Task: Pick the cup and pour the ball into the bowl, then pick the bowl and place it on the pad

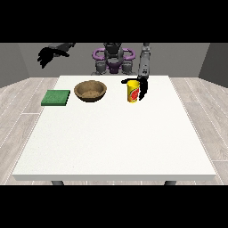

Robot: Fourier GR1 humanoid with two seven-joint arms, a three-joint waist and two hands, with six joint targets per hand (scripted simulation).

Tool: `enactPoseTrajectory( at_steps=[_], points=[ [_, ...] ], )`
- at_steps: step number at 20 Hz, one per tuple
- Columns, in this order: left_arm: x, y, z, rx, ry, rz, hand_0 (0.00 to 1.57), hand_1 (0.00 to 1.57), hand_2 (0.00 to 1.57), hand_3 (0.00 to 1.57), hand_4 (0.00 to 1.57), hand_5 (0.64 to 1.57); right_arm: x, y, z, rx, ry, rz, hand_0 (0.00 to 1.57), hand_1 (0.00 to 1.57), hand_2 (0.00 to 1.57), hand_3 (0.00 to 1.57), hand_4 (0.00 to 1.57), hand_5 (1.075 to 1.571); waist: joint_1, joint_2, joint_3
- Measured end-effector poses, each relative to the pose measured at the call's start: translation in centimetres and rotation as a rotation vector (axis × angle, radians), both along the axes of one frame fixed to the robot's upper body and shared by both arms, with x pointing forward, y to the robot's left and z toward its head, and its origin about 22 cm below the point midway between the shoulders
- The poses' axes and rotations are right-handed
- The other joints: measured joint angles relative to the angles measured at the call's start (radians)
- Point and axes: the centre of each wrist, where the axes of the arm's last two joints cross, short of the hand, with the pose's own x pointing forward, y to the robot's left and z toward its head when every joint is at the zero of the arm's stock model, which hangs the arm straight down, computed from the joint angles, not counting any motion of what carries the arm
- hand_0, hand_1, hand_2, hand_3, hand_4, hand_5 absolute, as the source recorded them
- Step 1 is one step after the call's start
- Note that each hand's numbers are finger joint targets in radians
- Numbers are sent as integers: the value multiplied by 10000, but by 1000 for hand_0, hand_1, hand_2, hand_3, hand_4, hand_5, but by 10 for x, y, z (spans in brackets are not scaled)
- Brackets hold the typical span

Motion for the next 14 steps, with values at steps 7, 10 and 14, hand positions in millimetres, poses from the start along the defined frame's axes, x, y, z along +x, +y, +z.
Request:
enactPoseTrajectory(
  at_steps=[7, 10, 14],
  points=[
    [-5, 6, -19, 2100, 123, 1456, 1288, 1288, 1571, 1571, 1174, 1546, -1, -25, 21, -76, -55, 123, 0, 0, 0, 189, 0, 1570, -383, -79, 16],
    [-2, -2, -16, 3491, 319, 1818, 1278, 1278, 1571, 1571, 1172, 1548, 1, -31, 15, -9, 476, 122, 0, 0, 0, 173, 154, 1569, -366, -616, 20],
    [13, -42, 1, 5149, 457, 1701, 1303, 1303, 1571, 1571, 1169, 1542, 7, -30, 0, 146, 1422, 83, 0, 0, 0, 183, 249, 1569, -248, -1713, 43]
  ],
)
